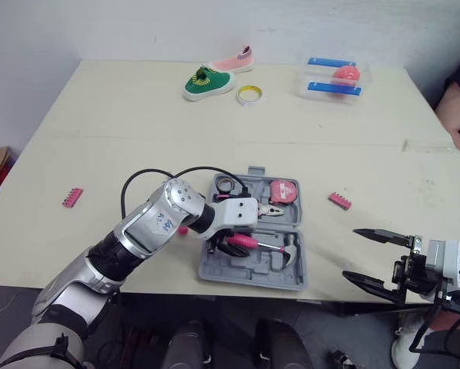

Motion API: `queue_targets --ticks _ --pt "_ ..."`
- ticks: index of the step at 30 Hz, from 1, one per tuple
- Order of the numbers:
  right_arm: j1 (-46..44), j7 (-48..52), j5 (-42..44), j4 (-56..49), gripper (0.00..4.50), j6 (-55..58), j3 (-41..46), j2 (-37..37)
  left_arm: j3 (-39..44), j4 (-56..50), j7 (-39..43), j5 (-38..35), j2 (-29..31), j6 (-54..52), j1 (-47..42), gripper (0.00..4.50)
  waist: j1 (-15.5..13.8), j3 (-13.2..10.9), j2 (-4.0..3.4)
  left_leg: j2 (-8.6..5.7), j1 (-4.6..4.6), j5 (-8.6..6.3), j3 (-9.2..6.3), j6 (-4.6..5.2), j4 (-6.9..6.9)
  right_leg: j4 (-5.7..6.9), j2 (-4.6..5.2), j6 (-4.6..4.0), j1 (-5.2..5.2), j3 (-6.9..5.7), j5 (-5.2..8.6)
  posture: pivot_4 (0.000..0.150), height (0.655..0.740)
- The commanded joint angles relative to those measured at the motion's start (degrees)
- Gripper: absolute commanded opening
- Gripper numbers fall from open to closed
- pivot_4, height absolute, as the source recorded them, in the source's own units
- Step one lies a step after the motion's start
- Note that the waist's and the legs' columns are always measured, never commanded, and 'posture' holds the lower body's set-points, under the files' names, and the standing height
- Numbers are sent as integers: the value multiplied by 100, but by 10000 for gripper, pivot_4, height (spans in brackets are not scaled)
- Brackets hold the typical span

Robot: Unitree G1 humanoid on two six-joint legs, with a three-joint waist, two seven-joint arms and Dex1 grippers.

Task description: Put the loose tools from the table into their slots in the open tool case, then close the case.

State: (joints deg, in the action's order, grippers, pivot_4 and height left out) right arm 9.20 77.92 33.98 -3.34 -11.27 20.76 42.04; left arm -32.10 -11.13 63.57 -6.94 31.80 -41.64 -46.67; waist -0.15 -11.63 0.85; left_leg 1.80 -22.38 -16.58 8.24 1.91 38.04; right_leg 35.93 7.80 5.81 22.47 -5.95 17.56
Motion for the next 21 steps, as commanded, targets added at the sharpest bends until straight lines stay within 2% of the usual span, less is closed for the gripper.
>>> queue_targets --ticks 1,3,7,10,15,17,21 --pt "-43 -4 79 -114 45000 -81 72 -27 626 -421 264 -550 6 100 -40 36709 2 0 0 0 0 0 0 0 0 0 0 0 0 0 0 1500 7400" --pt "-53 4 68 -111 45000 -81 53 -24 933 -445 330 -810 -46 366 135 36709 3 0 -1 1 1 0 0 0 0 0 0 0 0 0 0 1500 7400" --pt "-93 -19 59 -125 45000 -47 28 -19 1395 -128 -24 -883 -390 1292 623 36709 12 2 -2 1 4 0 0 0 0 1 1 0 -3 0 0 1500 7400" --pt "-123 -57 50 -159 45000 5 -2 -17 1676 -21 -175 -1097 -682 1659 1162 27749 8 2 -2 -1 4 0 0 0 3 2 1 1 -4 -2 0 1500 7400" --pt "-170 -122 39 -197 45000 79 -29 8 1484 195 -537 -816 -809 1723 1726 4056 7 2 -3 -1 4 -1 0 1 4 3 2 1 -4 -4 -1 1500 7400" --pt "-184 -152 31 -211 45000 101 -36 13 1401 237 -596 -715 -792 1737 1840 356 3 2 -2 -1 4 -1 0 2 4 3 3 2 -5 -5 -2 1500 7400" --pt "-227 -204 17 -238 45000 127 -42 -5 1280 604 -727 -377 -716 2009 1925 356 -16 2 -3 -3 4 -4 -1 5 4 2 27 3 -6 -6 -2 1500 7400"
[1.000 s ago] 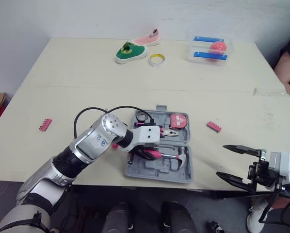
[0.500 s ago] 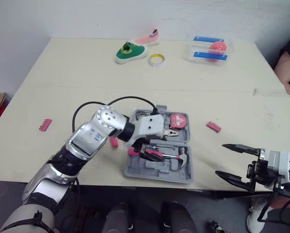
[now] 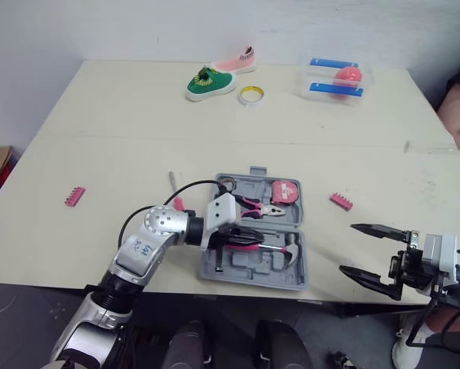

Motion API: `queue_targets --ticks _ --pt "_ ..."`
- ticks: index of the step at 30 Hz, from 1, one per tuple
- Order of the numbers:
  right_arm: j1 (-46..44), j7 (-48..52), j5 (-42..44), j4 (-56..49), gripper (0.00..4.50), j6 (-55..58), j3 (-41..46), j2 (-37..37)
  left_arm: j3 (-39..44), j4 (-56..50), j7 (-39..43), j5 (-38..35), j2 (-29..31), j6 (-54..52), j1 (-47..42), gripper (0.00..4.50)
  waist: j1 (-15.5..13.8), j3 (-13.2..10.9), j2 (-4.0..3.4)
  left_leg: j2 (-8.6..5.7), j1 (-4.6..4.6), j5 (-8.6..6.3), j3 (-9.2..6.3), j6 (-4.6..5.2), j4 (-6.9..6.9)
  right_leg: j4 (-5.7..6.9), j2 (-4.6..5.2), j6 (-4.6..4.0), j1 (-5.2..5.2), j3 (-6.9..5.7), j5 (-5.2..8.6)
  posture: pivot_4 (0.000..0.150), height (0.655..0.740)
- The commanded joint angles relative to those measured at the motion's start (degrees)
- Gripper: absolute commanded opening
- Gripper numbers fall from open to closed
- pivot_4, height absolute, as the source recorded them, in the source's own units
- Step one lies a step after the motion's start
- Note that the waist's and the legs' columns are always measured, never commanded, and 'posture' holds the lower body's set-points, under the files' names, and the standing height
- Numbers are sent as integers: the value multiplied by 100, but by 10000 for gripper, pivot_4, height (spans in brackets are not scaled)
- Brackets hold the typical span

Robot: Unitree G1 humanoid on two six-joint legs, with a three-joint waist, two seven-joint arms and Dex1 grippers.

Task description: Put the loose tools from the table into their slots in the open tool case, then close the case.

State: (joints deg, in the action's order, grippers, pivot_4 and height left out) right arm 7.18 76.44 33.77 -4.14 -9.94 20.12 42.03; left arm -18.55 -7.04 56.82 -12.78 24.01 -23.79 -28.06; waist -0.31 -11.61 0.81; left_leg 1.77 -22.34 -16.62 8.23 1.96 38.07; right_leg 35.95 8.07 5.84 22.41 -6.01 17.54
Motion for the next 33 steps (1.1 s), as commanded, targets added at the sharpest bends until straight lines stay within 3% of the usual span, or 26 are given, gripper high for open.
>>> queue_targets --ticks 1,13,23,29,33 --pt "-37 -68 40 -167 45000 -7 26 -12 -107 246 12 240 97 313 51 356 0 0 0 0 0 0 0 0 0 0 5 0 0 -4 0 1500 7400" --pt "31 -106 19 -202 45000 -23 67 -12 -557 640 214 726 213 644 -41 356 -6 4 -2 -3 4 -3 1 3 -1 0 21 1 -4 -18 0 1500 7400" --pt "69 -258 12 -322 45000 19 45 -27 -1261 932 240 1315 460 -142 -199 356 -87 72 -1 -4 21 -13 -1 5 -1 -5 25 3 -23 -17 -1 1500 7400" --pt "39 -288 6 -296 45000 15 21 -41 -1632 1227 60 1439 242 -877 -288 356 -107 166 -22 4 116 -91 -11 15 -13 -51 25 -2 -134 -17 3 1500 7400" --pt "16 -273 -4 -250 45000 -17 -4 -69 -1927 1344 -31 1574 166 -1262 -366 356 -123 205 -32 3 123 -96 -21 21 -13 -63 33 -1 -149 -20 3 1500 7400"
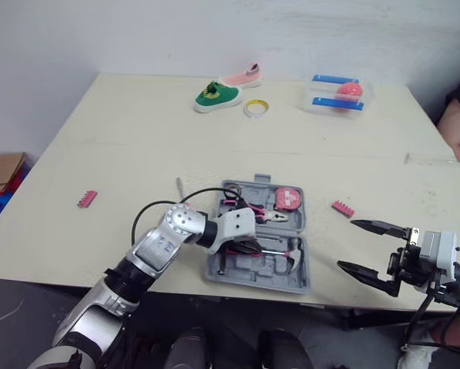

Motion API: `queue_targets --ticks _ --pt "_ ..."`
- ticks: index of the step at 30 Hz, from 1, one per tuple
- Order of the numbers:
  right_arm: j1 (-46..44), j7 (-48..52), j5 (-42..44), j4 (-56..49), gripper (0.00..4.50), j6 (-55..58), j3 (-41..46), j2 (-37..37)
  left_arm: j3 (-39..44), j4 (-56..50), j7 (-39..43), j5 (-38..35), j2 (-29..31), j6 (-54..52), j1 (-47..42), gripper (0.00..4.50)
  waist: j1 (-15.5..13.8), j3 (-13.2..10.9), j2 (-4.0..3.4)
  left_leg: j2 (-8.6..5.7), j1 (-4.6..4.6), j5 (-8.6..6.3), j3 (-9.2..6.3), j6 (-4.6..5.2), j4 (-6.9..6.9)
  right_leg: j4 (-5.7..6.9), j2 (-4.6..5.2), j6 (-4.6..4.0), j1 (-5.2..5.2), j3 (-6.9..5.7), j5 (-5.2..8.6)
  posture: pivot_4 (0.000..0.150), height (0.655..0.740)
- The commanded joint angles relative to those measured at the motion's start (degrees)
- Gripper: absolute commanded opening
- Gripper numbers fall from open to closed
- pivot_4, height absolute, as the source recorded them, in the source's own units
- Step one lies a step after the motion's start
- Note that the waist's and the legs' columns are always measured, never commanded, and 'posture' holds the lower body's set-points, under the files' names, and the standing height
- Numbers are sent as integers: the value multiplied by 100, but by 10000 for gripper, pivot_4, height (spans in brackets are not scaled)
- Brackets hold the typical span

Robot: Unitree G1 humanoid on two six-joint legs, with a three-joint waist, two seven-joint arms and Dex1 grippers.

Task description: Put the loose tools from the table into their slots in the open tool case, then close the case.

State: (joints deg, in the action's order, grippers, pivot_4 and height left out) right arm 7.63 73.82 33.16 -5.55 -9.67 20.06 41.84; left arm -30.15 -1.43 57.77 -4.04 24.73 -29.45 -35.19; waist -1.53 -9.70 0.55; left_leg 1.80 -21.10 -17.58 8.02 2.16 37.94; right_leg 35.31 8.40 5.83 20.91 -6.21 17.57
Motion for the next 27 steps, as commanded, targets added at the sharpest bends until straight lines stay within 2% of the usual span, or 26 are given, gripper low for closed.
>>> queue_targets --ticks 1,4,7,12,14,15,17,19,21,23,27 --pt "-45 -17 52 -95 45000 -49 -7 -63 -780 757 -169 673 65 -790 351 356 -1 32 -12 0 2 -2 -1 0 0 -4 1 0 -5 -2 0 1500 7400" --pt "-73 -31 22 -75 45000 -64 -35 -95 -687 611 -239 598 80 -724 434 356 0 71 -22 0 13 -8 -17 4 -1 -32 2 3 -32 -14 -2 1500 7400" --pt "-72 -48 2 -63 45000 -78 -44 -105 -260 418 -322 311 -13 -282 545 356 3 94 -33 0 12 -10 -25 4 -5 -48 5 2 -36 -15 -1 1500 7400" --pt "-9 -79 -22 -13 45000 -124 35 -69 1473 -140 -13 -872 -392 2555 541 356 15 30 -42 -1 -32 -6 -22 3 -14 -54 8 0 9 -15 -1 1500 7400" --pt "12 -41 1 46 45000 -147 84 -37 1843 -257 130 -1305 -302 2259 487 356 14 14 -50 -2 -92 25 -22 -30 -6 -36 9 3 69 -24 -6 1500 7400" --pt "15 -28 8 67 45000 -155 98 -26 1947 -294 179 -1445 -247 2091 474 356 15 8 -55 -1 -110 44 -27 -6 0 -32 8 3 81 -33 -5 1500 7400" --pt "-12 75 30 251 45000 -213 216 65 2277 -373 412 -1598 146 2110 536 356 31 0 -68 -3 -111 43 -27 -6 0 -34 4 1 77 -46 -3 1500 7400" --pt "-104 157 22 565 45000 -324 408 189 2805 -442 404 -1787 529 2092 716 5651 75 -17 -66 -5 -111 42 -19 -2 -2 -38 -5 3 76 -47 -2 1500 7400" --pt "-177 221 8 850 45000 -416 549 288 3170 -507 340 -1944 784 1979 931 12807 88 -32 -59 -6 -108 39 -8 7 -2 -37 -7 8 76 -54 -2 1500 7400" --pt "-202 254 -28 1025 45000 -500 624 338 3440 -532 278 -2000 964 1976 1157 20311 112 -48 -42 -7 -108 36 -8 13 -1 -36 -6 13 76 -60 -4 1500 7400" --pt "-281 242 -197 1759 45000 -868 1038 574 4851 -26 25 -1844 1693 2437 2214 37437 179 -61 -38 -8 -108 31 -12 13 -2 -36 4 20 77 -36 -8 1500 7400"
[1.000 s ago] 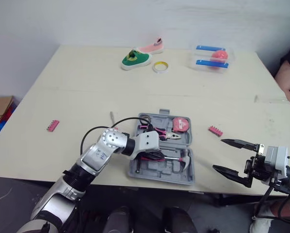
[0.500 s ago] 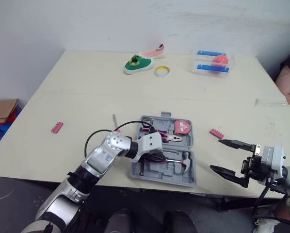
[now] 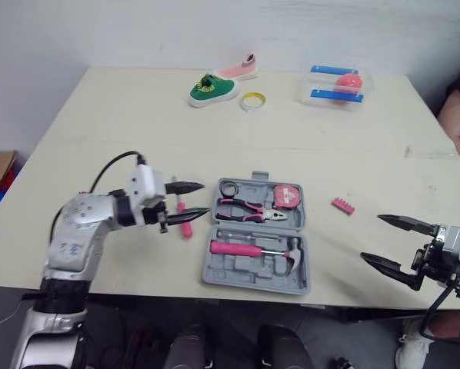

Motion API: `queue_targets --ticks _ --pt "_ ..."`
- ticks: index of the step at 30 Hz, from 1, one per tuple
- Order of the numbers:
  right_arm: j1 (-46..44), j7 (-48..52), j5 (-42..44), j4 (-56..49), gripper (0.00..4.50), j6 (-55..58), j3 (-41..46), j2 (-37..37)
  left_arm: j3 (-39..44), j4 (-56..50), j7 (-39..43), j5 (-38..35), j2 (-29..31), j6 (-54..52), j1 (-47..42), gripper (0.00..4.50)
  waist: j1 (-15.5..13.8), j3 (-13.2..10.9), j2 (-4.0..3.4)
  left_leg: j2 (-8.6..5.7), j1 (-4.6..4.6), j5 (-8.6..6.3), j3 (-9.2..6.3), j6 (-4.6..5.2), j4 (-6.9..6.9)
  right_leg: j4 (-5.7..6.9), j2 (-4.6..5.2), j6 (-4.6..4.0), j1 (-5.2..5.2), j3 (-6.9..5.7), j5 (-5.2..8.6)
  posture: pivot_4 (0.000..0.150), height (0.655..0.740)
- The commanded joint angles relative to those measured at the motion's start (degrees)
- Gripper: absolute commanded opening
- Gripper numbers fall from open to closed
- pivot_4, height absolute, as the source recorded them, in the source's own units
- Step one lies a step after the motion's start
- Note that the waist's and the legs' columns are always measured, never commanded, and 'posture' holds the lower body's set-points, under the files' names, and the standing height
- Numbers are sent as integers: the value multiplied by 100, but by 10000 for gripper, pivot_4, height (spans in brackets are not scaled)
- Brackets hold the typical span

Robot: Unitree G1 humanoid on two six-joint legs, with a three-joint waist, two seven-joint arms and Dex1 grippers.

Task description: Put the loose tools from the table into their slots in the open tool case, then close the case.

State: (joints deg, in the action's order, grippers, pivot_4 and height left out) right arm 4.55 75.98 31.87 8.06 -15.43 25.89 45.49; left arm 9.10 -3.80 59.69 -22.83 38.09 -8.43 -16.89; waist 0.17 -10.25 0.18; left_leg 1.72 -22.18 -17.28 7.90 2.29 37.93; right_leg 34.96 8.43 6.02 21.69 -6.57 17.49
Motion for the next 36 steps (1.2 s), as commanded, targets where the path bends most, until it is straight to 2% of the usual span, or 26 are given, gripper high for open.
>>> queue_targets --ticks 1,2,5,9,14,18,22,26,29,31,36 --pt "27 15 -86 614 45000 -412 569 248 1300 373 -278 37 486 420 611 41965 10 -14 3 2 0 -3 1 -2 -2 0 -1 -2 2 2 1 1500 7400" --pt "29 12 -94 896 45000 -503 691 301 1702 568 -350 -16 627 408 867 44196 10 -19 8 4 0 -5 0 -5 -6 0 -2 -5 6 1 3 1500 7400" --pt "-67 80 -249 1773 45000 -1018 915 479 2567 1159 -375 -96 937 484 1497 44196 11 -21 9 5 -1 -26 3 -38 -17 -2 1 -9 20 5 5 1500 7400" --pt "-324 -162 -454 3142 45000 -1574 1154 771 3776 2616 -829 42 1243 1145 2143 44196 33 -21 9 2 -1 -25 27 -41 -33 -4 5 -9 41 28 5 1500 7400" --pt "-426 -143 -506 4023 45000 -1992 1197 895 4404 4267 -1585 119 1652 1630 2315 44196 17 -23 15 3 -1 -23 44 -45 -76 -3 6 -20 78 42 11 1500 7400" --pt "-356 -275 -549 4585 45000 -2249 1253 909 4614 4814 -1618 -60 1797 1882 2457 44196 33 -23 14 3 -1 -24 45 -45 -85 -2 7 -22 83 43 12 1500 7400" --pt "-468 -181 -556 4797 45000 -2351 1151 939 4507 4732 -1443 -160 1761 1905 2446 44196 64 -23 14 2 -1 -27 48 -47 -86 -2 9 -22 85 47 12 1500 7400" --pt "-759 250 -428 4499 45000 -2120 904 731 4391 4538 -1230 -275 1673 1880 2406 44196 155 -22 14 4 2 -26 48 -48 -87 4 9 -23 84 48 11 1500 7400" --pt "-715 646 -229 3979 45000 -1861 768 576 4317 4200 -1113 -304 1577 1919 2496 44196 189 -21 12 8 2 -23 47 -54 -93 6 6 -26 85 47 13 1500 7400" --pt "-751 731 -53 3335 45000 -1573 607 365 4278 3533 -1022 -439 1435 1677 2658 44196 217 -22 12 8 2 -13 50 -76 -95 6 6 -27 86 45 13 1500 7400" --pt "-785 456 285 1642 45000 -926 190 -207 4190 2002 -1403 -646 1001 882 2961 44196 229 -22 13 8 1 -13 56 -82 -87 11 9 -26 85 42 13 1500 7400"
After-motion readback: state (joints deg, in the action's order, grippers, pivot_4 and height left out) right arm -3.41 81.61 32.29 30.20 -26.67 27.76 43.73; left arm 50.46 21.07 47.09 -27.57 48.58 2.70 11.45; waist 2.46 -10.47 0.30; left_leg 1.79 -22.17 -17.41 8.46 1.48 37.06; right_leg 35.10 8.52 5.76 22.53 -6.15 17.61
